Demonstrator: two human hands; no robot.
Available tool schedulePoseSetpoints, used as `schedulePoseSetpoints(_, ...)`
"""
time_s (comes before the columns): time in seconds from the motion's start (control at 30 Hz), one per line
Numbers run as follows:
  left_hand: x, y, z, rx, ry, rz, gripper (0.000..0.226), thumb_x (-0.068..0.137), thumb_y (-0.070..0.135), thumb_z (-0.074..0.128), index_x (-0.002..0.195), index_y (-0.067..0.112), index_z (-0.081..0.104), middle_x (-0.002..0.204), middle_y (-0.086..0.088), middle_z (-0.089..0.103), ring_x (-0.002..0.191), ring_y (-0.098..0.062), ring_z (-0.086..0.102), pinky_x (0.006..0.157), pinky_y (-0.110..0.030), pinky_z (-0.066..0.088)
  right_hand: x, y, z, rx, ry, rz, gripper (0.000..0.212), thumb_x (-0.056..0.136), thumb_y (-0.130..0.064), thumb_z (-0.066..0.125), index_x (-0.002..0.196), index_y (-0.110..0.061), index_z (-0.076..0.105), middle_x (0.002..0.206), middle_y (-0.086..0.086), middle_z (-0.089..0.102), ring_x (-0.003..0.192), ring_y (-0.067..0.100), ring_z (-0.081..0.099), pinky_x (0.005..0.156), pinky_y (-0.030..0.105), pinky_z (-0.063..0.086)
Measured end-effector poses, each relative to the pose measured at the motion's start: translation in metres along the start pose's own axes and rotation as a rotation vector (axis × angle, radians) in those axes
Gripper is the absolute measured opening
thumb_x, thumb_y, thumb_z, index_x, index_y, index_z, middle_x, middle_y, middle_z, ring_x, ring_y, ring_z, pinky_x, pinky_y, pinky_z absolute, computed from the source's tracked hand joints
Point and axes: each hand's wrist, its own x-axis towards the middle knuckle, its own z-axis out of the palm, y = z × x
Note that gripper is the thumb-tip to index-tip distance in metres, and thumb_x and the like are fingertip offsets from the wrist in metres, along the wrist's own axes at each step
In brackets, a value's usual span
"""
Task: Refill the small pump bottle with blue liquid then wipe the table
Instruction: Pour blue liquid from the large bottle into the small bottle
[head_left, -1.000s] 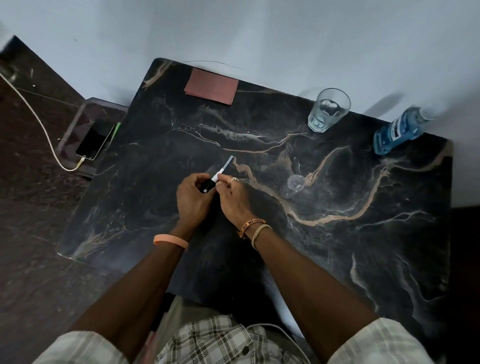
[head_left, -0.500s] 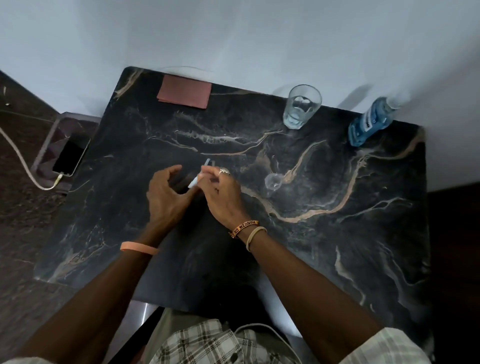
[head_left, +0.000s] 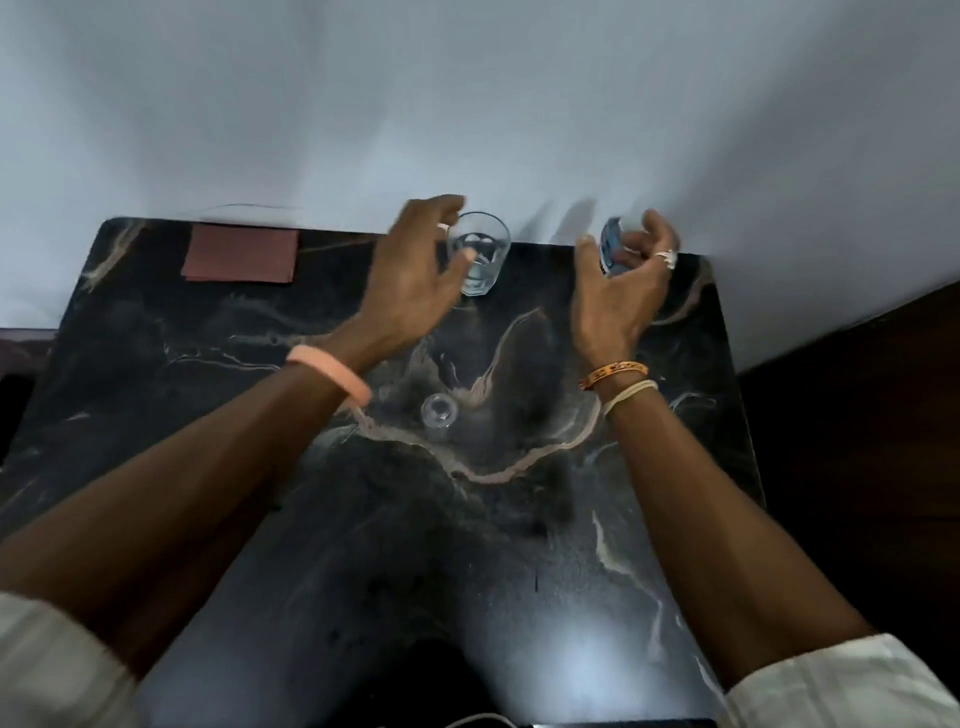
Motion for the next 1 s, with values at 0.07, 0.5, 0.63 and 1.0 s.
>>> schedulePoseSetpoints(0.07, 0.019, 0.015, 0.03, -0.05, -0.141, -0.036, 0.049, 0.093, 0.021, 0.061, 0.139, 0.018, 0.047, 0.13, -0.001, 0.057, 0.107, -0.011, 0.06, 0.095, -0.034, 0.052, 0.024, 0.02, -0.011, -0.099, 0.013, 0.056, 0.074, 0.078, -0.022, 0.078, 0.142, -0.01, 0.041, 0.132, 0.007, 0.049, 0.115, 0.019, 0.056, 0.089, 0.009, 0.048)
schedulePoseSetpoints(0.5, 0.072, 0.055, 0.141, -0.396, -0.494, -0.366, 0.056, 0.089, -0.017, 0.039, 0.142, 0.001, 0.042, 0.146, -0.015, 0.049, 0.137, -0.025, 0.044, 0.113, -0.04, 0.039, 0.083, 0.066, -0.004, -0.42, -0.237, 0.088, 0.057, 0.077, -0.031, 0.079, 0.126, -0.011, 0.059, 0.122, 0.006, 0.067, 0.113, 0.023, 0.064, 0.095, 0.033, 0.051)
schedulePoseSetpoints(0.63, 0.071, 0.066, 0.144, -0.535, -0.477, -0.412, 0.054, 0.087, -0.024, 0.038, 0.135, -0.004, 0.047, 0.136, -0.019, 0.056, 0.127, -0.026, 0.053, 0.104, -0.026, 0.044, 0.08, 0.065, -0.011, -0.415, -0.217, 0.064, 0.042, 0.082, -0.027, 0.075, 0.12, -0.011, 0.063, 0.117, 0.004, 0.07, 0.107, 0.021, 0.066, 0.09, 0.03, 0.053)
schedulePoseSetpoints(1.0, -0.011, 0.077, 0.141, -0.401, -0.471, -0.304, 0.039, 0.092, 0.0, 0.057, 0.13, 0.01, 0.06, 0.098, 0.003, 0.069, 0.095, -0.014, 0.066, 0.087, -0.032, 0.052, -0.021, 0.051, -0.103, -0.438, -0.178, 0.027, 0.048, 0.086, -0.03, 0.073, 0.128, -0.01, 0.06, 0.122, 0.005, 0.067, 0.109, 0.018, 0.065, 0.092, 0.032, 0.054)
